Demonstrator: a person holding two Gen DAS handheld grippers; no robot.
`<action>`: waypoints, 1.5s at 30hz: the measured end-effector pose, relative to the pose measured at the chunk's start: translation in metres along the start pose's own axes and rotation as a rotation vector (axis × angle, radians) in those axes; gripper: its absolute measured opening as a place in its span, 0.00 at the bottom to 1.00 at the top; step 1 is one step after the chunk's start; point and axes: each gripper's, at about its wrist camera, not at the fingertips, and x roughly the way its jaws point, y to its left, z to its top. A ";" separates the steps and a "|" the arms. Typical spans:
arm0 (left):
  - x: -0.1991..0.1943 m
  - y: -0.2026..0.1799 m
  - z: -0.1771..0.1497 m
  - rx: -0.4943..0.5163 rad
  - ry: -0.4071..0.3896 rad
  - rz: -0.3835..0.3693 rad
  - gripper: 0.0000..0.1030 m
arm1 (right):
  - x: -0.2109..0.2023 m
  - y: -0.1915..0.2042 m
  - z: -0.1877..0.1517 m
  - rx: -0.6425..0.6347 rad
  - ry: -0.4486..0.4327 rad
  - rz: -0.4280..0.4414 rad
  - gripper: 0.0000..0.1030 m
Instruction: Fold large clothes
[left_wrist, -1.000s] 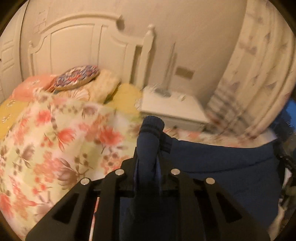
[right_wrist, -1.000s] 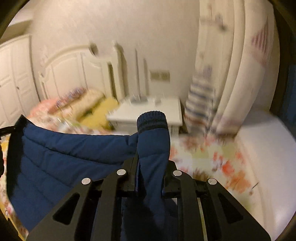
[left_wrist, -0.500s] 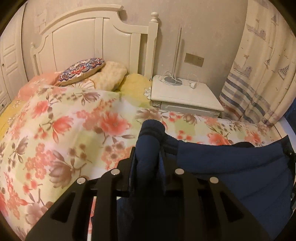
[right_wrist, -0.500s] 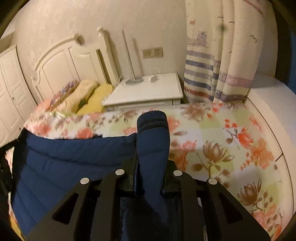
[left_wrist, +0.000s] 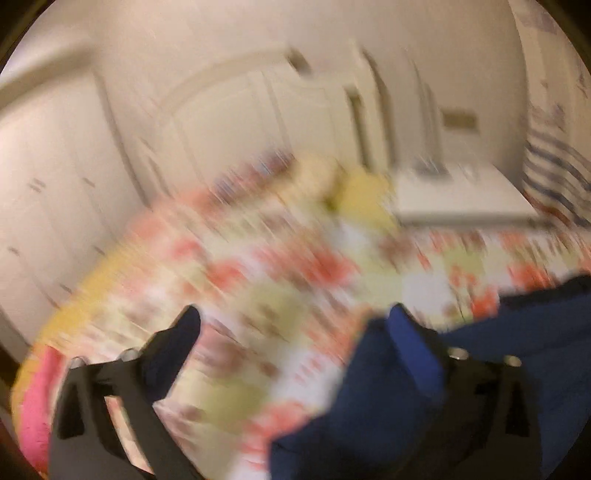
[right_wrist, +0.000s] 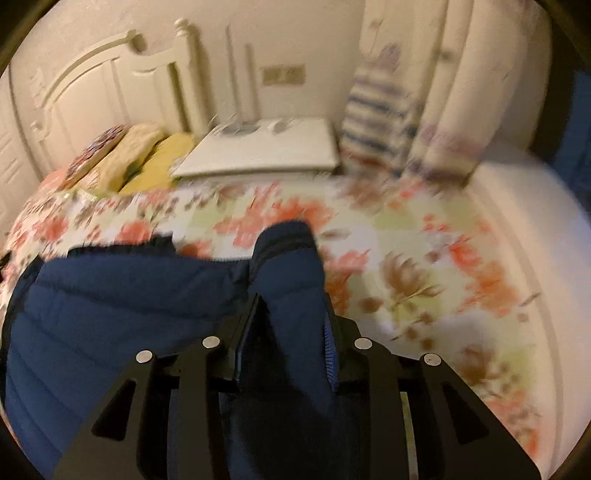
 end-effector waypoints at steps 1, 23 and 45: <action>-0.016 -0.002 0.006 -0.003 -0.056 0.012 0.98 | -0.010 0.008 0.004 -0.009 -0.038 -0.011 0.23; -0.068 0.098 -0.123 0.030 0.254 -0.571 0.98 | -0.092 -0.035 -0.128 -0.072 0.012 0.299 0.95; -0.120 0.090 -0.197 0.034 0.268 -0.719 0.33 | -0.157 -0.023 -0.242 -0.132 -0.044 0.377 0.40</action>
